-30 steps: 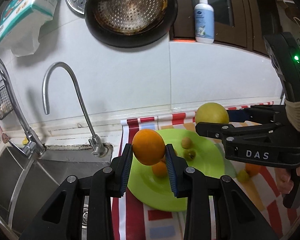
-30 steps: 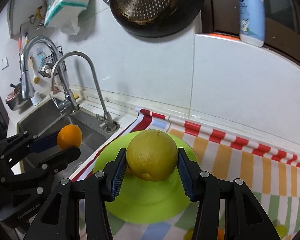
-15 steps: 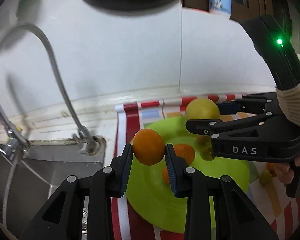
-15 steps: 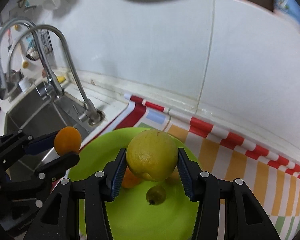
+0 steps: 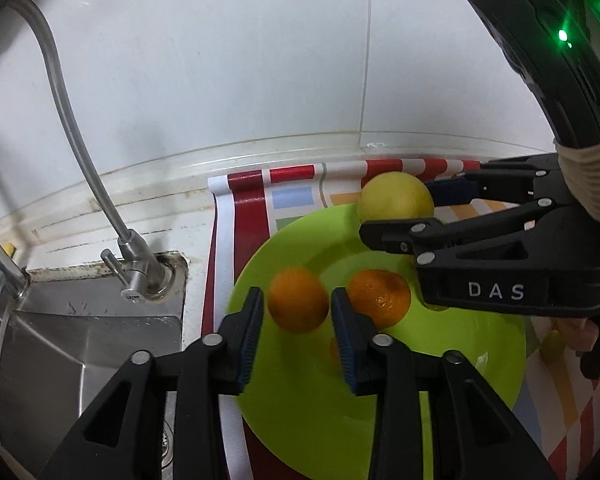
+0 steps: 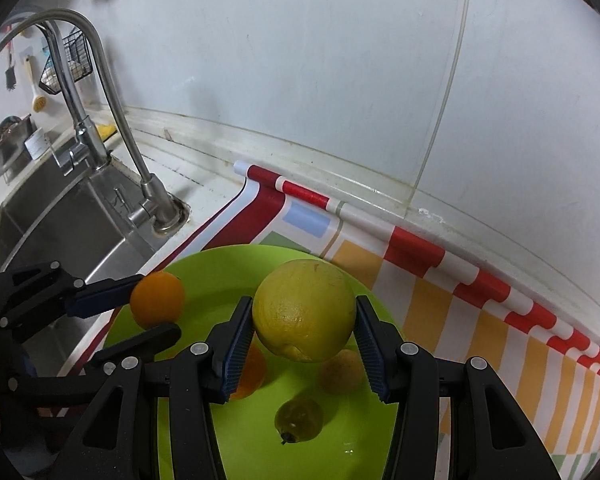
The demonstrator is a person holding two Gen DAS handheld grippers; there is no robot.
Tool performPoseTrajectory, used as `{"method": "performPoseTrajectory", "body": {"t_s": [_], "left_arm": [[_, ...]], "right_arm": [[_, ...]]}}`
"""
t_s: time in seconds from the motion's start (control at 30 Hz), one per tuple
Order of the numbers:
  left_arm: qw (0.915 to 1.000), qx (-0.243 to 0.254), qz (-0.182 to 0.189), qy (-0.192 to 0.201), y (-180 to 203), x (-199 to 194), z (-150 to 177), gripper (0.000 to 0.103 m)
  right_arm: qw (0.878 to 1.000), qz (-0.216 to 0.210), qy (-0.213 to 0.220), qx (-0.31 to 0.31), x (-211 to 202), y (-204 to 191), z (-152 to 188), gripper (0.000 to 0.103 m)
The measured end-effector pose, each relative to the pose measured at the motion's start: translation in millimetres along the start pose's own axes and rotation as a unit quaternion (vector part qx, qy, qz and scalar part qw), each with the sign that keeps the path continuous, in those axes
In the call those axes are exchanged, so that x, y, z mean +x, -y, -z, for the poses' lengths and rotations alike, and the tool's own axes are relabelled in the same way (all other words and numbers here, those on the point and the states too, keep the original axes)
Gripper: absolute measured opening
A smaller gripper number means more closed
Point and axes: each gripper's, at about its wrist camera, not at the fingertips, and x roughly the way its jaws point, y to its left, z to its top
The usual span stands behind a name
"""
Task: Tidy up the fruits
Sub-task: 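Carry the orange and pomelo over the green plate and open both tools, then move both tools back toward the remaining fruits on the cloth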
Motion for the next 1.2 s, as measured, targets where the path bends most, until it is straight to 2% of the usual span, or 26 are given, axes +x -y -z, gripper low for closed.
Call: {"method": "performPoseTrajectory", "body": {"t_s": [0.1,0.17,0.3,0.37,0.47,0.63,0.87,1.2], "left_arm": [[0.9999,-0.001,-0.006,0.009,2,-7,-1,0.044],[0.9998,-0.004,-0.013,0.016,2,-12,-1,0.044],[0.9993,-0.017,-0.019,0.028,2,-30,-1,0.046],[0.9990,-0.020,-0.026,0.030,3,-36,-1,0.051],[0.9986,-0.024,-0.031,0.034,5,-48,-2,0.052],[0.9971,-0.028,-0.038,0.059,13,-75,-2,0.057],[0.9949,-0.018,-0.038,0.092,29,-114,-2,0.061],[0.9926,-0.021,-0.030,0.116,54,-154,10,0.062]], "right_arm": [[1.000,-0.005,0.005,0.007,-2,2,2,0.051],[1.000,-0.007,0.015,0.014,-8,4,3,0.058],[0.999,0.002,0.030,0.017,-27,5,12,0.058],[0.999,0.006,0.038,0.023,-37,6,17,0.058],[0.998,0.003,0.052,0.042,-53,9,25,0.058],[0.996,0.006,0.068,0.057,-79,10,38,0.058],[0.993,0.010,0.100,0.064,-120,7,55,0.058],[0.987,0.025,0.128,0.089,-171,12,91,0.058]]}}
